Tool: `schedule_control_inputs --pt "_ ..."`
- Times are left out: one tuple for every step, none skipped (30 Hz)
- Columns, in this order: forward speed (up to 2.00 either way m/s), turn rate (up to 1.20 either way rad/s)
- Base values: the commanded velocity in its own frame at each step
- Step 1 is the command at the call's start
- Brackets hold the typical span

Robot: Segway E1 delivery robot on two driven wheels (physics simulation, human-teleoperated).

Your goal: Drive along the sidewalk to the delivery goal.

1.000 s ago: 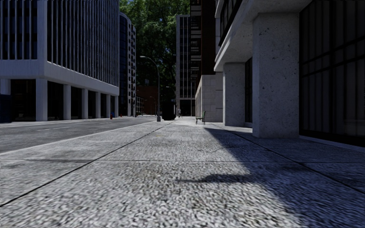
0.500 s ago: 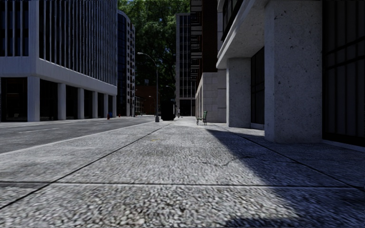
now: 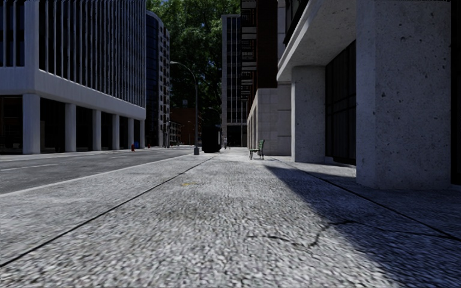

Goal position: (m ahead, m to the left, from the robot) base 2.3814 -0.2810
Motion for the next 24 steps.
schedule_control_inputs --pt "2.00 0.00" --pt "2.00 0.00" --pt "2.00 0.00" --pt "2.00 0.00" --pt "2.00 0.00" --pt "2.00 0.00" --pt "2.00 0.00" --pt "2.00 0.00" --pt "2.00 0.00" --pt "2.00 0.00" --pt "2.00 0.00" --pt "2.00 0.00" --pt "2.00 0.00" --pt "2.00 0.00" --pt "2.00 0.00" --pt "2.00 0.00" --pt "2.00 0.00" --pt "2.00 0.00" --pt "2.00 0.00" --pt "2.00 0.00" --pt "2.00 0.00" --pt "2.00 0.00" --pt "2.00 0.00" --pt "2.00 0.00"
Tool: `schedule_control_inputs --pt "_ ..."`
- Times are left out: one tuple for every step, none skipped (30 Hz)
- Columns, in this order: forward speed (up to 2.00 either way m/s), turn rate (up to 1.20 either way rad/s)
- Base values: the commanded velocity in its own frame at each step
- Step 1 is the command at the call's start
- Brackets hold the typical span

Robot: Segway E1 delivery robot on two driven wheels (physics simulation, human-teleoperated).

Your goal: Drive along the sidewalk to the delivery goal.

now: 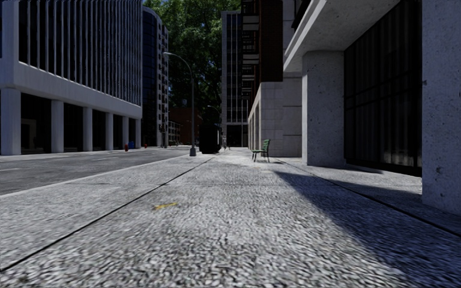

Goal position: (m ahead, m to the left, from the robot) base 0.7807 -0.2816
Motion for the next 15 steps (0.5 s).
schedule_control_inputs --pt "2.00 0.00" --pt "2.00 0.00" --pt "2.00 0.00" --pt "2.00 0.00" --pt "2.00 0.00" --pt "2.00 0.00" --pt "2.00 0.00" --pt "2.00 0.00" --pt "2.00 0.00" --pt "2.00 0.00" --pt "2.00 0.00" --pt "2.00 0.00" --pt "2.00 0.00" --pt "2.00 0.00" --pt "2.00 0.00"
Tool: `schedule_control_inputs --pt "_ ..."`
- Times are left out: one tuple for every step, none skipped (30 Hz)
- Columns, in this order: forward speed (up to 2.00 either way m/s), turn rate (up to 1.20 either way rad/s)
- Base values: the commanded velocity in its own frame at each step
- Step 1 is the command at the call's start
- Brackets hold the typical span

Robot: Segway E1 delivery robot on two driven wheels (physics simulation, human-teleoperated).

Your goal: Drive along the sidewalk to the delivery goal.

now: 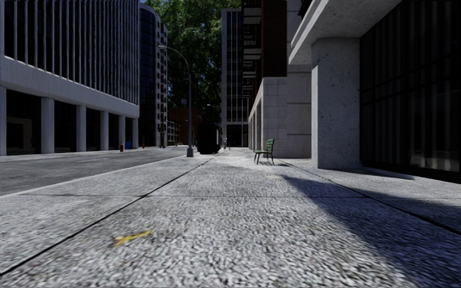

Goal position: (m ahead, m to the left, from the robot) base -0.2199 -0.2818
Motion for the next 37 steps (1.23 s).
schedule_control_inputs --pt "2.00 0.00" --pt "2.00 0.00" --pt "2.00 0.00" --pt "1.95 0.00" --pt "1.69 0.00" --pt "1.32 0.00" --pt "0.60 0.00" --pt "0.00 0.00" --pt "0.00 0.00" --pt "0.00 0.00" --pt "0.00 0.00" --pt "0.00 0.00" --pt "0.00 0.00" --pt "0.00 0.00" --pt "0.00 0.00" --pt "0.00 0.00" --pt "0.00 0.00" --pt "0.00 0.00" --pt "0.00 0.00" --pt "0.00 0.00" --pt "0.00 0.00" --pt "0.00 0.00" --pt "0.00 0.00" --pt "0.00 0.00" --pt "0.00 0.00" --pt "0.00 0.00" --pt "0.00 0.00" --pt "0.00 0.00" --pt "0.00 0.00" --pt "0.00 0.00" --pt "0.00 0.00" --pt "0.00 0.00" --pt "0.00 0.00" --pt "0.00 0.00" --pt "0.00 0.00" --pt "0.00 0.00" --pt "0.00 0.00"
